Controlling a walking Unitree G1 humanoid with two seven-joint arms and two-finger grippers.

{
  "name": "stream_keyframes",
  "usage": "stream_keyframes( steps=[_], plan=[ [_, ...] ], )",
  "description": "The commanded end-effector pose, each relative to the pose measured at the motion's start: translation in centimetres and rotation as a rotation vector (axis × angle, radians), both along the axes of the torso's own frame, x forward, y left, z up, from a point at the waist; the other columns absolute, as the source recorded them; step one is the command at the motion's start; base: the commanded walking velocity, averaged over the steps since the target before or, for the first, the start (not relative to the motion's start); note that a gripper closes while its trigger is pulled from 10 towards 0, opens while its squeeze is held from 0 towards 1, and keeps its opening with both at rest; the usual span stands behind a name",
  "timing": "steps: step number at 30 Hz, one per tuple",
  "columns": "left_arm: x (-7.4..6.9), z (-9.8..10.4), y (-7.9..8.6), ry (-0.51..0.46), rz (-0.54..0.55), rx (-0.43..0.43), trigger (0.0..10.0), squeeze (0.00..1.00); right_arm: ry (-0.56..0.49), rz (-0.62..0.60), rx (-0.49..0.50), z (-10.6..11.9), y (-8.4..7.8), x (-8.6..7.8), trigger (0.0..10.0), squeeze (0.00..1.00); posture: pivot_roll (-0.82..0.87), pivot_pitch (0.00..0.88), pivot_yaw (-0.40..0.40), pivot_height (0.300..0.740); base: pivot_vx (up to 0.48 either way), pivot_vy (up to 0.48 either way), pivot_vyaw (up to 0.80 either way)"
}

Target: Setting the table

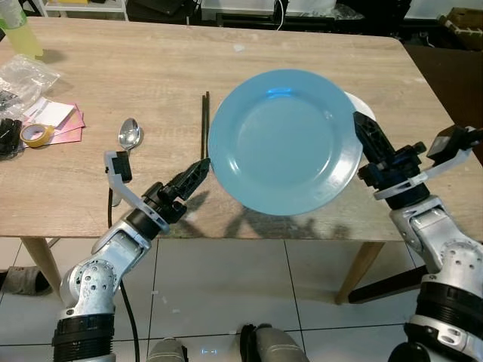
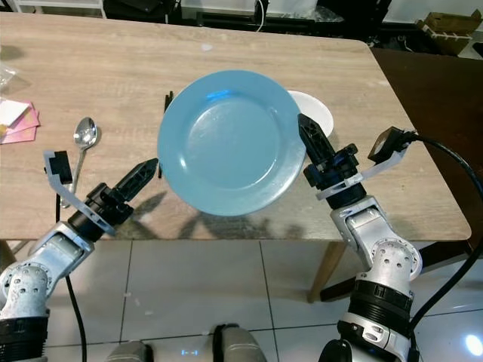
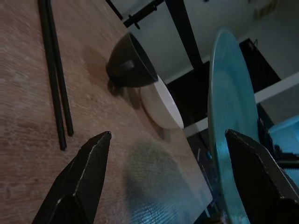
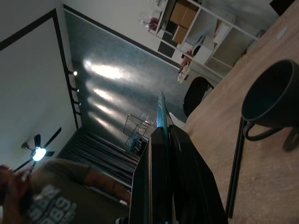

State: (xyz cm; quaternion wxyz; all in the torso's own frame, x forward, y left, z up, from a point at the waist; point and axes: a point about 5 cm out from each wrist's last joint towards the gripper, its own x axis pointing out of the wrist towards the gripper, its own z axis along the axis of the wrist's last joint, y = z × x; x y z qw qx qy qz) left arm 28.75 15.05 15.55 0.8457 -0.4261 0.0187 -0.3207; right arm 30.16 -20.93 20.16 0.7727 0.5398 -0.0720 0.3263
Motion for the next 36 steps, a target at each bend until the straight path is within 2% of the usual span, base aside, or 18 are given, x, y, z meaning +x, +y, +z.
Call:
stream_keyframes(
  steps=[1, 2, 3, 4, 8, 11, 14, 23, 24, 25, 26, 36],
  plan=[
    [0.0, -0.2, 0.0, 0.020, -0.002, -0.020, 10.0, 0.43, -0.019, 0.003, 0.015, 0.0, -0.1, -0.4, 0.0, 0.00, 0.10, 0.091, -0.029, 0.740, 0.000, 0.000, 0.00],
    [0.1, -0.1, 0.0, 0.019, -0.001, -0.035, 10.0, 0.26, -0.013, 0.006, 0.015, -0.1, 0.0, -0.4, 0.0, 0.00, 0.10, 0.091, -0.029, 0.740, 0.000, 0.000, 0.00],
    [0.1, -0.1, 0.0, 0.019, -0.001, -0.035, 10.0, 0.26, -0.013, 0.006, 0.015, -0.1, 0.0, -0.4, 0.0, 0.00, 0.10, 0.091, -0.029, 0.740, 0.000, 0.000, 0.00],
    [0.1, 0.0, 0.0, 0.018, -0.003, -0.048, 10.0, 0.00, -0.009, 0.008, 0.016, -0.2, 0.0, -0.4, 0.0, 0.00, 0.10, 0.092, -0.028, 0.740, 0.000, 0.000, 0.00],
    [-0.3, 0.6, -0.6, -0.001, -0.061, -0.055, 10.0, 0.00, 0.000, 0.018, 0.021, -0.4, 0.2, -0.3, 0.0, 0.00, 0.10, 0.091, -0.027, 0.740, 0.000, 0.000, 0.00],
    [-1.1, 0.3, -1.7, -0.017, -0.148, 0.031, 10.0, 0.00, 0.011, 0.030, 0.029, -0.7, 0.7, -0.2, 0.0, 0.00, 0.11, 0.089, -0.025, 0.740, 0.000, 0.000, 0.00],
    [-1.5, 0.0, -2.4, -0.017, -0.191, 0.069, 10.0, 0.00, 0.017, 0.042, 0.034, -0.9, 1.2, -0.2, 0.0, 0.00, 0.11, 0.087, -0.024, 0.740, 0.000, 0.000, 0.00],
    [-1.5, -0.4, -2.8, -0.006, -0.200, 0.090, 10.0, 0.00, 0.025, 0.072, 0.025, -1.1, 2.3, -0.3, 0.0, 0.00, 0.11, 0.089, -0.022, 0.740, 0.000, 0.000, 0.00],
    [-1.5, -0.4, -2.7, -0.006, -0.193, 0.089, 9.2, 0.00, 0.026, 0.073, 0.024, -1.1, 2.3, -0.3, 0.0, 0.00, 0.11, 0.089, -0.022, 0.740, 0.000, 0.000, 0.00],
    [-1.4, -0.3, -2.6, -0.006, -0.187, 0.088, 7.3, 0.00, 0.027, 0.074, 0.022, -1.1, 2.3, -0.3, 0.0, 0.00, 0.11, 0.088, -0.023, 0.740, 0.000, 0.000, 0.00],
    [-1.3, -0.3, -2.5, -0.007, -0.178, 0.084, 0.0, 0.00, 0.029, 0.075, 0.019, -1.2, 2.4, -0.3, 0.0, 0.00, 0.11, 0.088, -0.023, 0.740, 0.000, 0.000, 0.00],
    [-1.1, -0.2, -2.1, -0.021, -0.143, 0.090, 0.0, 0.00, 0.032, 0.074, 0.011, -1.2, 2.6, -0.4, 0.0, 0.00, 0.11, 0.087, -0.022, 0.740, 0.000, 0.000, 0.00]
  ],
)
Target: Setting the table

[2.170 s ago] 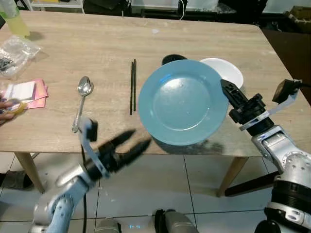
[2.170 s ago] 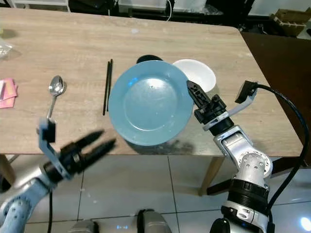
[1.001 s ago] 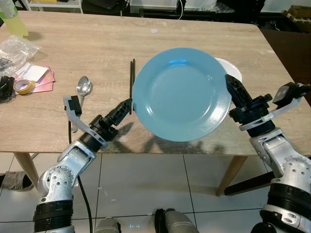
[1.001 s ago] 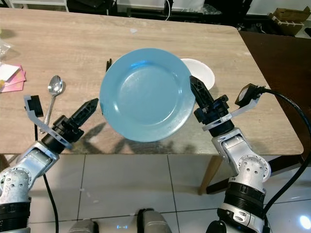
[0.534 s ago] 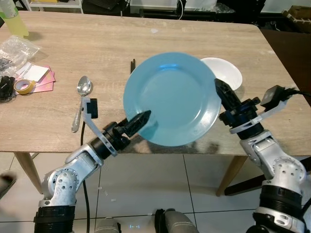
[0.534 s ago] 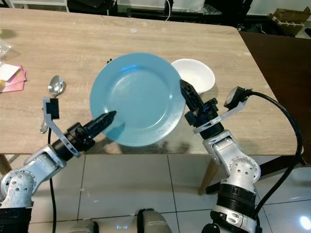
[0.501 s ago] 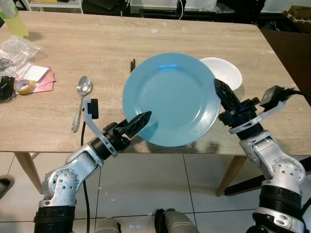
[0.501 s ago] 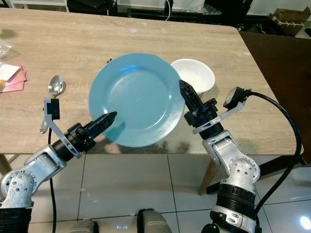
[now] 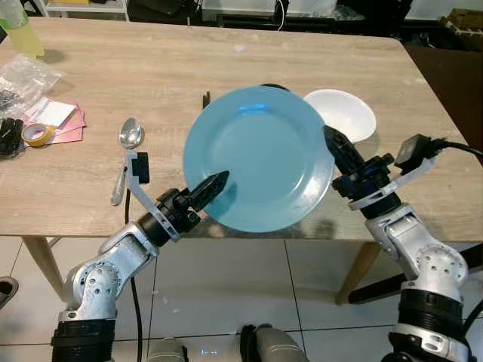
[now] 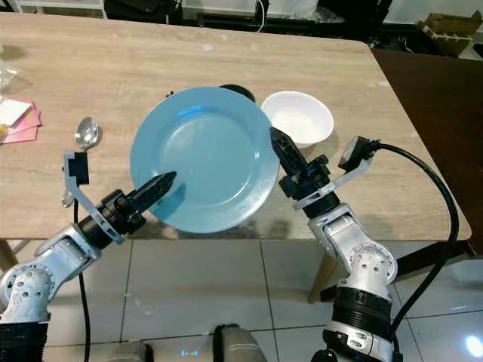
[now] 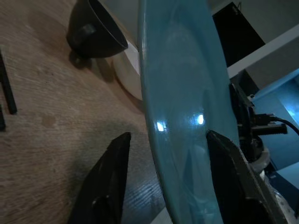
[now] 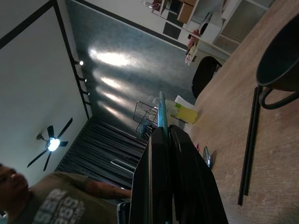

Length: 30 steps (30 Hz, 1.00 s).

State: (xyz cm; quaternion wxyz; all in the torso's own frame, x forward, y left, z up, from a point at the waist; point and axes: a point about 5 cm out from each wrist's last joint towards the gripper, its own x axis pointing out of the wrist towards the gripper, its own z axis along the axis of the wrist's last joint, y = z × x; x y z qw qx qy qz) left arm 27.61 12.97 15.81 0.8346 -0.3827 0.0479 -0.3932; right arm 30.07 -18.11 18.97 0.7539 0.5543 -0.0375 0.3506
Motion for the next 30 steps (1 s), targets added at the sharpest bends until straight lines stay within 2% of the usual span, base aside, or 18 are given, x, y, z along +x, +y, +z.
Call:
stream_keyframes(
  steps=[1, 6, 22, 27, 29, 30],
  plan=[
    [0.07, -0.50, -0.01, 0.017, 0.014, 0.011, 0.0, 0.00, -0.002, -0.015, -0.006, -0.02, -0.27, -0.31, 0.0, 0.00, 0.11, 0.087, -0.022, 0.740, 0.000, 0.000, 0.00],
    [0.33, -0.53, 0.26, 0.019, 0.047, 0.000, 0.0, 0.00, 0.000, -0.017, -0.009, -0.05, -0.27, -0.35, 0.0, 0.00, 0.11, 0.087, -0.022, 0.740, 0.000, 0.000, 0.00],
    [0.37, -0.40, 0.26, 0.012, 0.045, -0.013, 0.0, 0.00, 0.004, -0.025, -0.020, -0.07, -0.26, -0.38, 0.0, 0.00, 0.11, 0.088, -0.021, 0.740, 0.000, 0.000, 0.00],
    [0.37, -0.36, 0.30, 0.010, 0.047, -0.013, 0.0, 0.00, 0.013, -0.040, -0.039, -0.23, -0.36, -0.36, 0.0, 0.00, 0.11, 0.088, -0.021, 0.740, 0.000, 0.000, 0.00],
    [0.39, -0.35, 0.32, 0.010, 0.051, -0.015, 0.0, 0.00, 0.025, -0.064, -0.077, -0.47, -0.42, -0.18, 0.0, 0.00, 0.10, 0.088, -0.021, 0.740, 0.000, 0.000, 0.00],
    [0.41, -0.34, 0.35, 0.009, 0.053, -0.016, 0.0, 0.00, 0.041, -0.088, -0.113, -0.78, -0.50, 0.05, 7.7, 0.00, 0.10, 0.088, -0.021, 0.740, 0.000, 0.000, 0.00]
  ],
)
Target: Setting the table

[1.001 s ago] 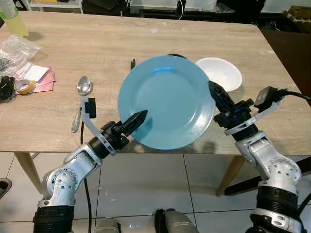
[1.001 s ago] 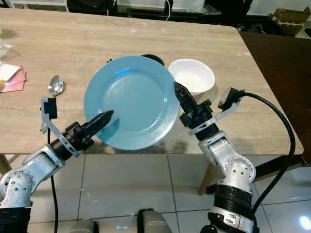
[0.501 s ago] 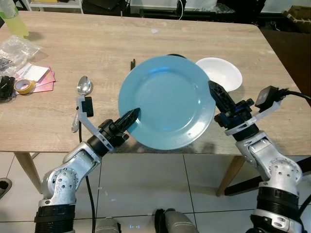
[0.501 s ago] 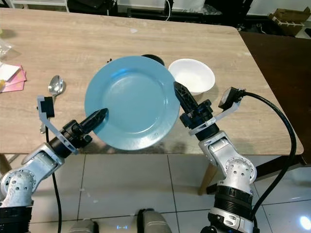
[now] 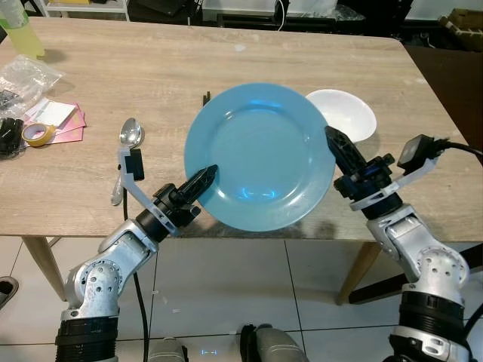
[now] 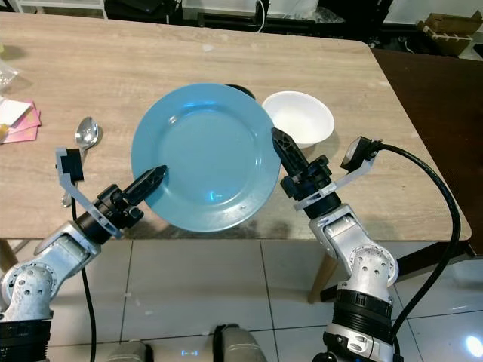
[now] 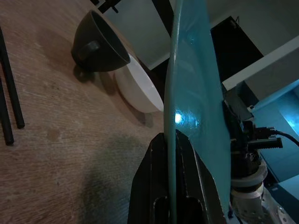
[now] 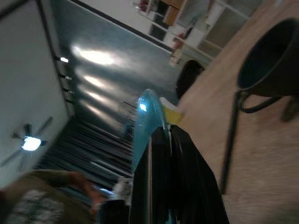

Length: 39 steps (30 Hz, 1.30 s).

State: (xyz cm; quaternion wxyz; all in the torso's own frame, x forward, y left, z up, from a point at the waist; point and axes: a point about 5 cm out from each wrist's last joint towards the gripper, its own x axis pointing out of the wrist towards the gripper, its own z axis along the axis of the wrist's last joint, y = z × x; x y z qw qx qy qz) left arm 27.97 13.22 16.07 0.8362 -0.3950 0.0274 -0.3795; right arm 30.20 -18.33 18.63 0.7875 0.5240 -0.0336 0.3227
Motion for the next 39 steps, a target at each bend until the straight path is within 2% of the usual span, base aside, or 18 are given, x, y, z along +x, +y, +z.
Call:
stream_keyframes(
  steps=[1, 12, 13, 16, 18, 22, 24, 25, 27, 28, 30, 31, 32, 33, 34, 36, 38, 39],
  plan=[
    [0.1, -0.6, 0.1, 0.024, 0.014, 0.016, 0.0, 0.00, 0.042, -0.051, -0.052, -0.7, -0.4, 0.2, 10.0, 1.00, 0.10, 0.088, -0.021, 0.740, 0.000, 0.000, 0.00],
    [0.1, -0.3, 0.9, 0.015, 0.048, -0.015, 0.0, 0.00, 0.070, -0.112, -0.073, -1.1, -1.7, 0.5, 10.0, 1.00, 0.10, 0.074, -0.026, 0.740, 0.000, 0.000, 0.00],
    [0.1, -0.3, 1.1, 0.014, 0.058, -0.020, 0.0, 0.00, 0.065, -0.130, -0.076, -1.1, -2.3, 0.5, 10.0, 0.00, 0.10, 0.074, -0.026, 0.740, 0.000, 0.000, 0.00],
    [0.1, -0.2, 1.4, 0.011, 0.068, -0.026, 0.0, 0.00, 0.058, -0.157, -0.080, -1.0, -3.0, 0.4, 10.0, 0.00, 0.10, 0.069, -0.028, 0.740, 0.000, 0.000, 0.00],
    [0.0, 0.2, 2.1, -0.003, 0.062, -0.050, 0.0, 0.00, 0.046, -0.212, -0.100, -0.8, -4.3, 0.4, 10.0, 0.00, 0.10, 0.070, -0.029, 0.740, 0.000, 0.000, 0.00],
    [-0.2, 0.3, 2.3, -0.014, 0.041, -0.055, 0.0, 0.00, 0.047, -0.231, -0.111, -0.9, -4.8, 0.5, 10.0, 0.00, 0.10, 0.070, -0.029, 0.740, 0.000, 0.000, 0.00],
    [-1.0, 0.5, 2.7, -0.050, -0.036, -0.003, 0.0, 0.00, 0.044, -0.285, -0.144, -0.9, -6.6, 0.3, 10.0, 0.00, 0.11, 0.078, -0.034, 0.740, 0.000, 0.000, 0.00],
    [-1.0, 0.5, 2.7, -0.050, -0.036, -0.003, 0.0, 0.00, 0.044, -0.285, -0.144, -0.9, -6.6, 0.3, 10.0, 0.00, 0.11, 0.078, -0.034, 0.740, 0.000, 0.000, 0.00],
    [-1.4, 0.4, 3.0, -0.067, -0.074, 0.074, 0.0, 0.00, 0.028, -0.319, -0.161, -0.7, -8.5, -0.1, 10.0, 0.00, 0.11, 0.083, -0.038, 0.740, 0.000, 0.000, 0.00],
    [-1.4, 0.4, 3.0, -0.067, -0.074, 0.074, 0.0, 0.00, 0.028, -0.319, -0.161, -0.7, -8.5, -0.1, 10.0, 0.00, 0.11, 0.083, -0.038, 0.740, 0.000, 0.000, 0.00],
    [-1.8, 0.0, 3.3, -0.064, -0.104, 0.153, 0.0, 0.00, 0.007, -0.306, -0.215, -0.5, -9.7, -0.8, 10.0, 0.00, 0.11, 0.083, -0.038, 0.740, 0.000, 0.000, 0.00],
    [-2.2, -0.3, 3.2, -0.064, -0.152, 0.198, 0.0, 0.00, 0.015, -0.273, -0.317, -0.8, -9.6, -1.1, 10.0, 0.00, 0.10, 0.087, -0.035, 0.740, 0.000, 0.000, 0.00],
    [-2.2, -0.3, 3.2, -0.064, -0.152, 0.198, 0.0, 0.00, 0.015, -0.273, -0.317, -0.8, -9.6, -1.1, 10.0, 0.00, 0.10, 0.087, -0.035, 0.740, 0.000, 0.000, 0.00],
    [-2.6, -0.5, 3.0, -0.060, -0.199, 0.240, 0.0, 0.00, 0.021, -0.225, -0.438, -1.4, -9.1, -1.4, 10.0, 0.00, 0.10, 0.087, -0.032, 0.740, 0.000, 0.000, 0.00],
    [-2.6, -0.5, 3.0, -0.060, -0.199, 0.240, 0.0, 0.00, 0.021, -0.225, -0.438, -1.4, -9.1, -1.4, 10.0, 0.00, 0.10, 0.087, -0.032, 0.740, 0.000, 0.000, 0.00],
    [-3.5, -1.3, 2.4, -0.047, -0.307, 0.330, 0.0, 0.00, 0.029, -0.067, -0.623, -3.0, -7.5, -2.4, 10.0, 0.00, 0.10, 0.086, -0.028, 0.740, 0.000, 0.000, 0.00],
    [-3.8, -1.9, 2.1, -0.033, -0.355, 0.367, 0.0, 0.00, 0.020, 0.022, -0.661, -3.6, -6.4, -2.9, 10.0, 0.00, 0.10, 0.086, -0.028, 0.740, 0.000, 0.000, 0.00],
    [-3.8, -1.9, 2.1, -0.033, -0.355, 0.367, 0.0, 0.00, 0.020, 0.022, -0.661, -3.6, -6.4, -2.9, 10.0, 0.00, 0.10, 0.086, -0.028, 0.740, 0.000, 0.000, 0.00]
  ],
)
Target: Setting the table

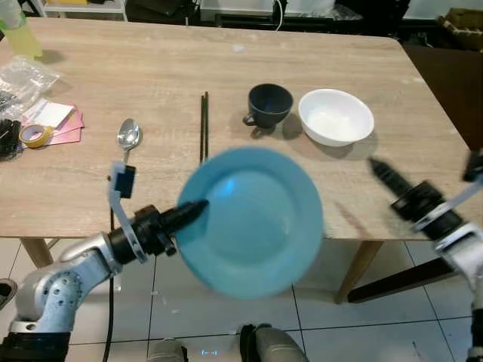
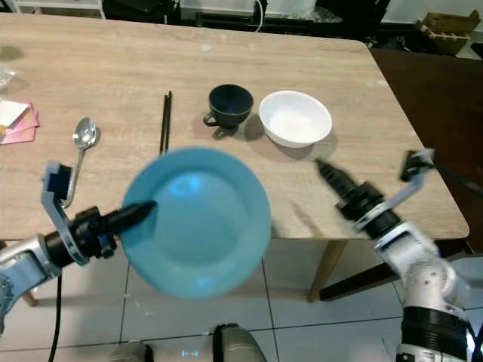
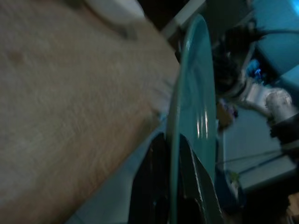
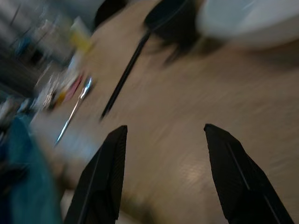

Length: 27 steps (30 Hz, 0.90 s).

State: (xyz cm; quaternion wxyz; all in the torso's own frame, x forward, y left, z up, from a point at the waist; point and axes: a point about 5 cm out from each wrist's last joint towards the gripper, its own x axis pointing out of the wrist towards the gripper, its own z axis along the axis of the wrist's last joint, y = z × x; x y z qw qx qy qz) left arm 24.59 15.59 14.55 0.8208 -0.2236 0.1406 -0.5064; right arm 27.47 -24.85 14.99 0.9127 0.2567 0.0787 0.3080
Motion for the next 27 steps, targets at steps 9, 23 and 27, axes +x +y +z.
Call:
stream_keyframes(
  steps=[9, 23, 27],
  plan=[
    [-2.1, -2.9, -0.1, 0.079, -0.193, 0.220, 0.0, 0.00, 0.054, 0.408, -0.045, -1.1, 4.2, -3.0, 10.0, 0.00, 0.11, 0.092, -0.038, 0.740, 0.000, 0.000, 0.00],
    [-0.8, -7.1, 2.2, -0.006, -0.104, 0.666, 0.0, 0.00, 0.169, 0.565, -0.331, -4.0, 5.0, -4.7, 10.0, 0.00, 0.10, 0.097, -0.035, 0.740, 0.000, 0.000, 0.00],
    [0.1, -8.1, 2.3, -0.047, -0.035, 0.769, 0.0, 0.00, 0.199, 0.615, -0.385, -4.8, 5.2, -5.2, 10.0, 0.00, 0.10, 0.097, -0.035, 0.740, 0.000, 0.000, 0.00]
  ],
)
